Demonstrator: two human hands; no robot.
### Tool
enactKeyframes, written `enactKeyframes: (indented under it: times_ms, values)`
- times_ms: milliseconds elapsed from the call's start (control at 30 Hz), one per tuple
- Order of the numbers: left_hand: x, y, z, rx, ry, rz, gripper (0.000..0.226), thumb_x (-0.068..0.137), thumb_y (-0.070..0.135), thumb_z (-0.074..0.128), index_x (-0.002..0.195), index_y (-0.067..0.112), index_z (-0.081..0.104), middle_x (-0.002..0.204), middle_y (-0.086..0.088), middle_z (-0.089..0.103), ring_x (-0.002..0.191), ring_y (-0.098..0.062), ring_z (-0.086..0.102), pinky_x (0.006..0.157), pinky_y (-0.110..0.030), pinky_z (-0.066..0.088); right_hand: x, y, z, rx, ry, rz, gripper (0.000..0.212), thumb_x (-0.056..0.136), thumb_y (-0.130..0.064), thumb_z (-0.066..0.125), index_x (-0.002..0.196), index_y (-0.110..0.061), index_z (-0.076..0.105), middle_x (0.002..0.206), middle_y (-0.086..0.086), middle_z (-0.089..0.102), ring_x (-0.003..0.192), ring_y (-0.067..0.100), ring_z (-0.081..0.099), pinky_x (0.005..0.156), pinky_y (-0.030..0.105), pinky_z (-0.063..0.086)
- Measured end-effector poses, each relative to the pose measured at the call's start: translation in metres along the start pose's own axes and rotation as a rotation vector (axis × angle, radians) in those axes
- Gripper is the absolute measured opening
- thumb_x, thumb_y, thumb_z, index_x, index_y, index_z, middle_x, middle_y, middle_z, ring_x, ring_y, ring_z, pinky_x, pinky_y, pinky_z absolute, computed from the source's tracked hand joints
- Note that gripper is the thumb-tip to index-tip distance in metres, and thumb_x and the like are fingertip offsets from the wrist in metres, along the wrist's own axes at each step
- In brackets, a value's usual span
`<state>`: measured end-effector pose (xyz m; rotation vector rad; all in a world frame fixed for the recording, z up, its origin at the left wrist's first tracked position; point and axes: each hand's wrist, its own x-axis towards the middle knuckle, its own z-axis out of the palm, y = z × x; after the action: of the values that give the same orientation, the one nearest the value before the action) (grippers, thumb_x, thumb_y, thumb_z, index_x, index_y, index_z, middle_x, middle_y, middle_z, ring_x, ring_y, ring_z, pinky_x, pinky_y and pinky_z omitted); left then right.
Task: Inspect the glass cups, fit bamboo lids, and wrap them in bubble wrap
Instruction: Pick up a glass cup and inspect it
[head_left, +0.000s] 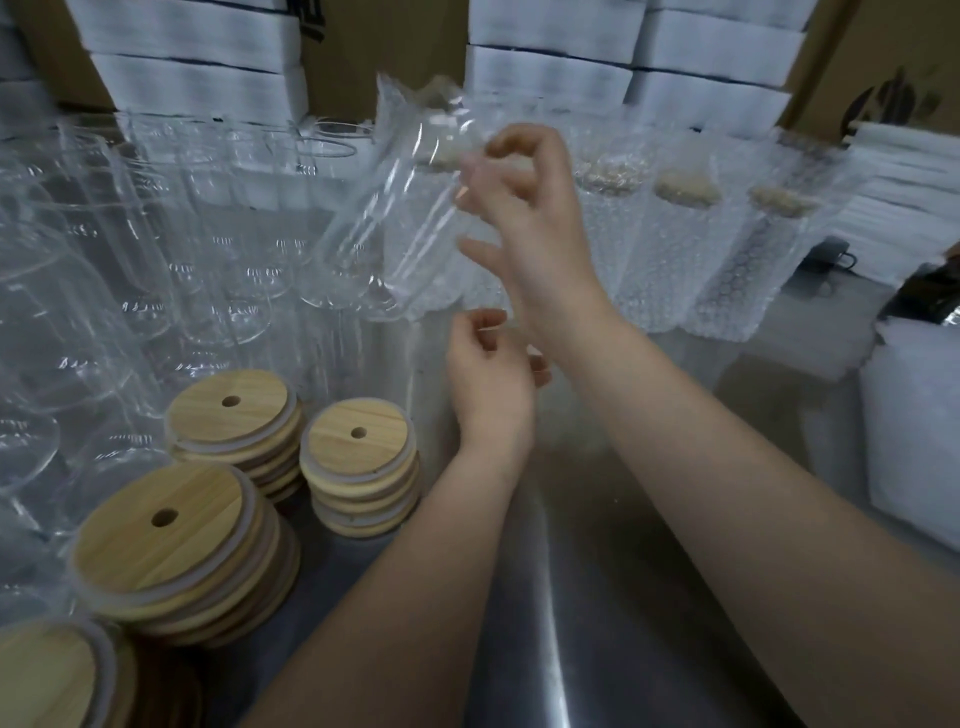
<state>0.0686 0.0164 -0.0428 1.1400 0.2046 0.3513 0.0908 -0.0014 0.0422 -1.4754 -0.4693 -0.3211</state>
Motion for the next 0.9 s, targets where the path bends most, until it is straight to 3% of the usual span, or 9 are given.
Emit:
enactKeyframes:
  times_ms: [133, 267, 367, 467, 567, 633, 733, 833, 900]
  values:
    - [0.002, 0.012, -0.002, -0.287, 0.021, -0.092, 0.014, 0.102, 0.009, 0.039, 0.095, 0.011, 0.051, 0.078, -0.010, 0.059, 0.063, -0.021, 0.061, 0.058, -0.028, 0.056, 0.002, -0.004, -0.044, 0.456, 0.138, 0.202, 0.013, 0.098, -0.032, 0.058, 0.109, -0.027, 0.054, 0.107, 0.008, 0.052, 0.093, 0.025, 0.060, 0.085, 0.048, 0.058]
    - [0.004, 0.017, -0.007, -0.532, -0.080, -0.225, 0.019, 0.101, 0.023, 0.044, 0.095, 0.008, 0.054, 0.077, -0.007, 0.068, 0.077, -0.022, 0.068, 0.071, -0.030, 0.058, -0.004, 0.010, -0.073, 0.432, 0.231, 0.382, 0.054, 0.094, -0.051, 0.057, 0.140, -0.024, 0.051, 0.101, 0.004, 0.056, 0.080, 0.019, 0.061, 0.069, 0.034, 0.055]
    - [0.002, 0.015, -0.009, -0.425, -0.164, -0.215, 0.032, 0.101, 0.041, 0.045, 0.099, 0.012, 0.059, 0.112, -0.014, 0.066, 0.102, -0.025, 0.070, 0.080, -0.031, 0.057, -0.012, 0.024, -0.082, 0.356, 0.268, 0.440, 0.059, 0.094, -0.053, 0.055, 0.142, -0.019, 0.048, 0.106, 0.007, 0.056, 0.088, 0.022, 0.058, 0.077, 0.035, 0.052]
    - [-0.004, 0.015, -0.007, -0.205, -0.233, -0.113, 0.038, 0.093, 0.047, 0.052, 0.111, 0.014, 0.059, 0.123, -0.014, 0.064, 0.111, -0.025, 0.066, 0.094, -0.038, 0.054, -0.017, 0.034, -0.086, 0.327, 0.315, 0.347, 0.032, 0.098, -0.042, 0.053, 0.126, -0.025, 0.052, 0.103, 0.006, 0.058, 0.083, 0.019, 0.061, 0.074, 0.034, 0.053]
    - [-0.010, 0.015, -0.003, -0.101, -0.317, -0.043, 0.060, 0.073, 0.044, 0.072, 0.122, 0.014, 0.055, 0.126, -0.013, 0.061, 0.109, -0.022, 0.065, 0.093, -0.038, 0.055, -0.020, 0.039, -0.086, 0.346, 0.315, 0.306, 0.023, 0.098, -0.037, 0.057, 0.117, -0.024, 0.053, 0.101, 0.005, 0.059, 0.079, 0.017, 0.064, 0.068, 0.035, 0.056]
    - [-0.011, 0.012, -0.001, -0.013, -0.350, -0.011, 0.075, 0.064, 0.032, 0.085, 0.129, 0.015, 0.050, 0.130, -0.013, 0.057, 0.112, -0.022, 0.064, 0.094, -0.038, 0.055, -0.021, 0.040, -0.086, 0.334, 0.324, 0.292, 0.026, 0.096, -0.036, 0.060, 0.116, -0.021, 0.053, 0.103, 0.007, 0.061, 0.083, 0.019, 0.066, 0.078, 0.044, 0.057]
    - [-0.009, 0.011, -0.001, 0.023, -0.344, 0.008, 0.078, 0.061, 0.024, 0.079, 0.132, 0.016, 0.047, 0.132, -0.012, 0.055, 0.116, -0.024, 0.063, 0.095, -0.041, 0.055, -0.023, 0.039, -0.085, 0.326, 0.306, 0.302, 0.037, 0.098, -0.036, 0.057, 0.125, -0.012, 0.050, 0.111, 0.012, 0.063, 0.100, 0.030, 0.065, 0.096, 0.057, 0.049]
    - [-0.006, 0.012, -0.003, -0.051, -0.318, -0.057, 0.075, 0.064, 0.020, 0.081, 0.132, 0.013, 0.048, 0.131, -0.016, 0.058, 0.114, -0.027, 0.064, 0.097, -0.043, 0.053, -0.026, 0.037, -0.084, 0.351, 0.201, 0.359, 0.032, 0.102, -0.040, 0.046, 0.113, -0.013, 0.058, 0.099, 0.007, 0.071, 0.091, 0.022, 0.070, 0.083, 0.039, 0.059]
    - [-0.003, 0.012, -0.004, -0.148, -0.317, -0.105, 0.067, 0.076, 0.014, 0.079, 0.135, 0.009, 0.048, 0.128, -0.016, 0.062, 0.103, -0.022, 0.069, 0.084, -0.033, 0.058, -0.030, 0.040, -0.086, 0.297, 0.123, 0.432, 0.043, 0.103, -0.045, 0.039, 0.123, -0.012, 0.058, 0.113, 0.009, 0.070, 0.104, 0.023, 0.067, 0.092, 0.037, 0.055]
